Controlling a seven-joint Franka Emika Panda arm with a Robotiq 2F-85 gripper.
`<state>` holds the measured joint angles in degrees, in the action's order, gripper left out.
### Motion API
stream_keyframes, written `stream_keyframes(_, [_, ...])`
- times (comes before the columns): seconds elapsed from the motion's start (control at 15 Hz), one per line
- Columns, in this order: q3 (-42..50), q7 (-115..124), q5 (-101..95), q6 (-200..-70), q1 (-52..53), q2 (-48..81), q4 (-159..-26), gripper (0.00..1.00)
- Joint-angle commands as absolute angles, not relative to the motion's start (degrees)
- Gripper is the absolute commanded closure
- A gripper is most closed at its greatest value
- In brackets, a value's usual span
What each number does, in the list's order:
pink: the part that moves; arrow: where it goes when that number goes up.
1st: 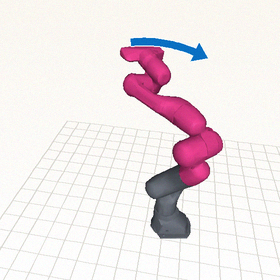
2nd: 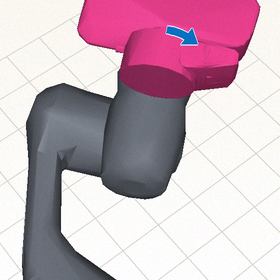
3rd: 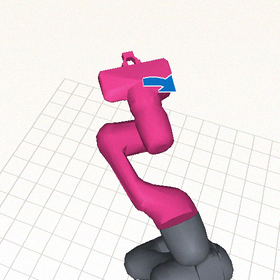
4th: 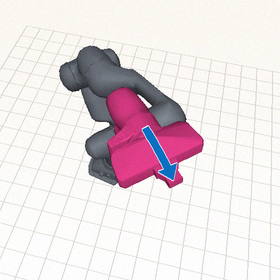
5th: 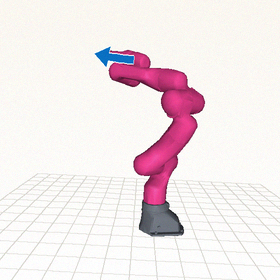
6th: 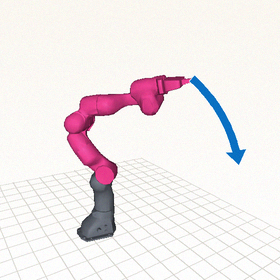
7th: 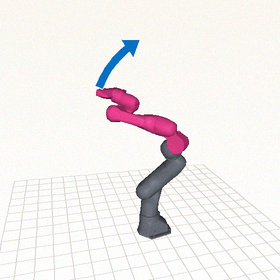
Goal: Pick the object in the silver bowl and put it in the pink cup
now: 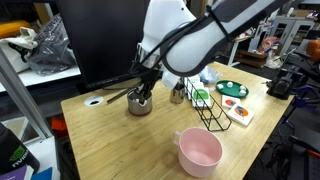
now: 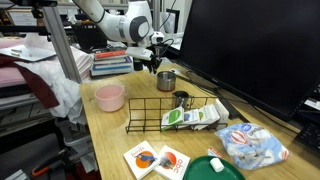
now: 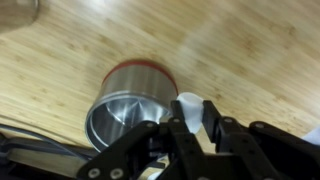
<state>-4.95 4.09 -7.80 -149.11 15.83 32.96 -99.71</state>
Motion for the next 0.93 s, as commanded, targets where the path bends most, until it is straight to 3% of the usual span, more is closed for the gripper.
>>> stream_keyframes(0.0, [-4.07,4.29,-8.95,-155.31,14.92,24.86,-114.50,0.94])
stream_keyframes(0.33, [-2.58,1.75,-11.80,-160.12,13.51,19.63,-126.43,0.94])
stream_keyframes(0.67, [-3.03,-1.35,-12.67,-160.58,11.92,17.78,-129.56,0.94])
stream_keyframes(0.73, [-2.85,0.30,-11.99,-159.34,12.46,19.27,-127.83,0.74])
stream_keyframes(0.87, [-2.90,-0.33,-12.03,-159.37,12.33,19.03,-128.08,0.74])
